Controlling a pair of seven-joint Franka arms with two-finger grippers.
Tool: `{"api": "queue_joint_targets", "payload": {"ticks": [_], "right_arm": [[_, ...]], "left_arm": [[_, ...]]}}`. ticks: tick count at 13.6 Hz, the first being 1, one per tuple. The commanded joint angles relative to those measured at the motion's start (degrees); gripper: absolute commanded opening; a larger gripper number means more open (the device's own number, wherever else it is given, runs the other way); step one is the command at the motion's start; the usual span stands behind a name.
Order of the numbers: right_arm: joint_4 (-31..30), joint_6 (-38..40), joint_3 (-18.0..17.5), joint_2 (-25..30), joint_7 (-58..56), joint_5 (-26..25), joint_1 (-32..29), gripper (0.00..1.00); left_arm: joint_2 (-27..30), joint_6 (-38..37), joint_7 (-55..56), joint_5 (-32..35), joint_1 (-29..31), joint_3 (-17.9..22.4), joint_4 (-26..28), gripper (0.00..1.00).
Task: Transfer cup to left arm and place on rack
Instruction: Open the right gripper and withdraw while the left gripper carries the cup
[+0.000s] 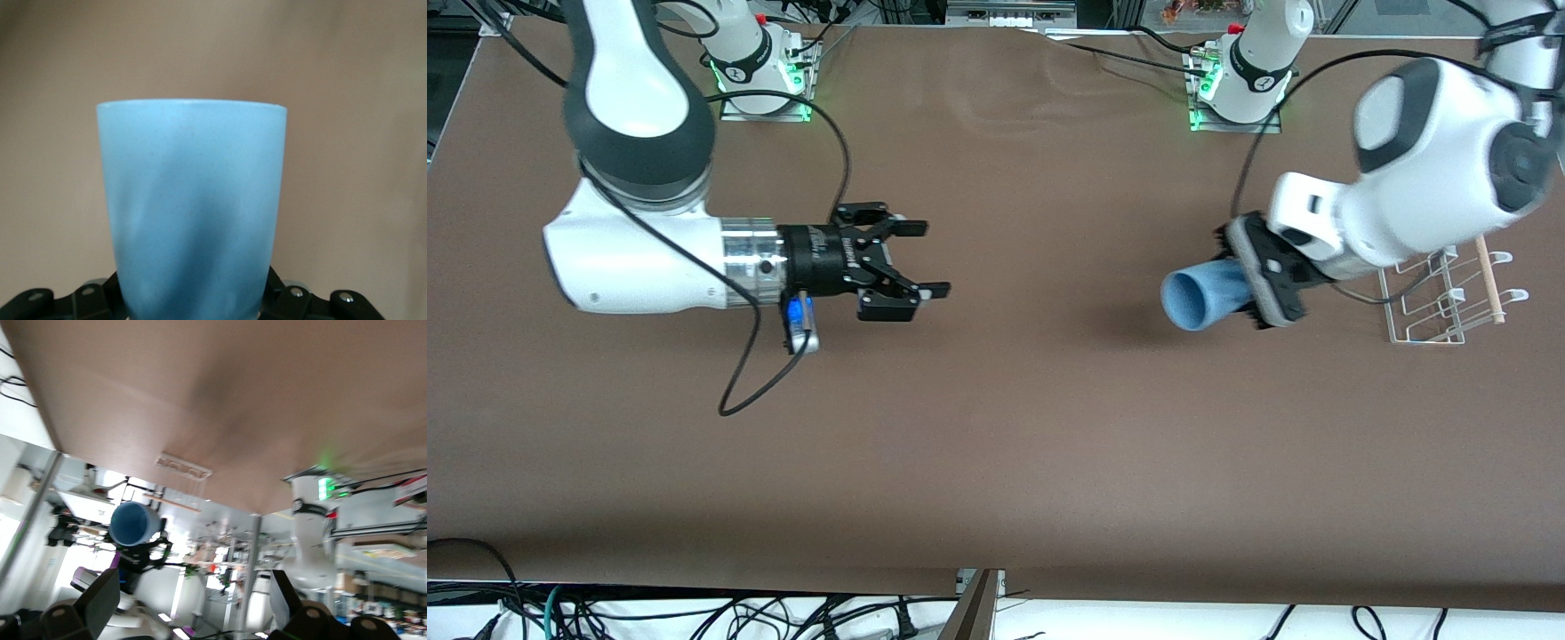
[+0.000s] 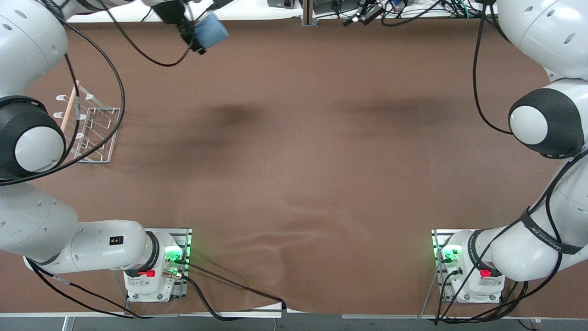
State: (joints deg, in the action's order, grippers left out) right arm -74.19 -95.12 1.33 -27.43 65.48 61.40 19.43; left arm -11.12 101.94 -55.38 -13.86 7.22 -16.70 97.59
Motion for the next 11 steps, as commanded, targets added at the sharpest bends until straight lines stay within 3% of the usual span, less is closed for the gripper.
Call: {"api": "queue_joint_targets", "payload": {"ticks": [1, 4, 7, 11], "right_arm": [[-0.8, 6.2, 1.6, 4.1, -6.3, -7.6, -1.0, 0.99], [-2.3, 12.4, 5.2, 9.1, -15.6, -17.2, -1.0, 0.99], [-10.2, 13.2, 11.2, 16.3, -27.7, -23.2, -1.0, 0.99], [-11.5, 11.7, 14.0, 18.6, -40.7, -40.0, -1.0, 0.99]], "left_arm": [[0.1, -10.8, 0.7, 5.0, 5.4, 2.3, -0.1, 0.0], [0.2, -16.5, 0.7, 23.3, 8.2, 3.2, 0.6, 0.0], [2.7, -18.8, 1.5, 40.4, 9.1, 3.2, 6.8, 0.0], [5.0, -18.4, 1.8, 54.5, 12.3, 3.3, 12.1, 0.0]]}}
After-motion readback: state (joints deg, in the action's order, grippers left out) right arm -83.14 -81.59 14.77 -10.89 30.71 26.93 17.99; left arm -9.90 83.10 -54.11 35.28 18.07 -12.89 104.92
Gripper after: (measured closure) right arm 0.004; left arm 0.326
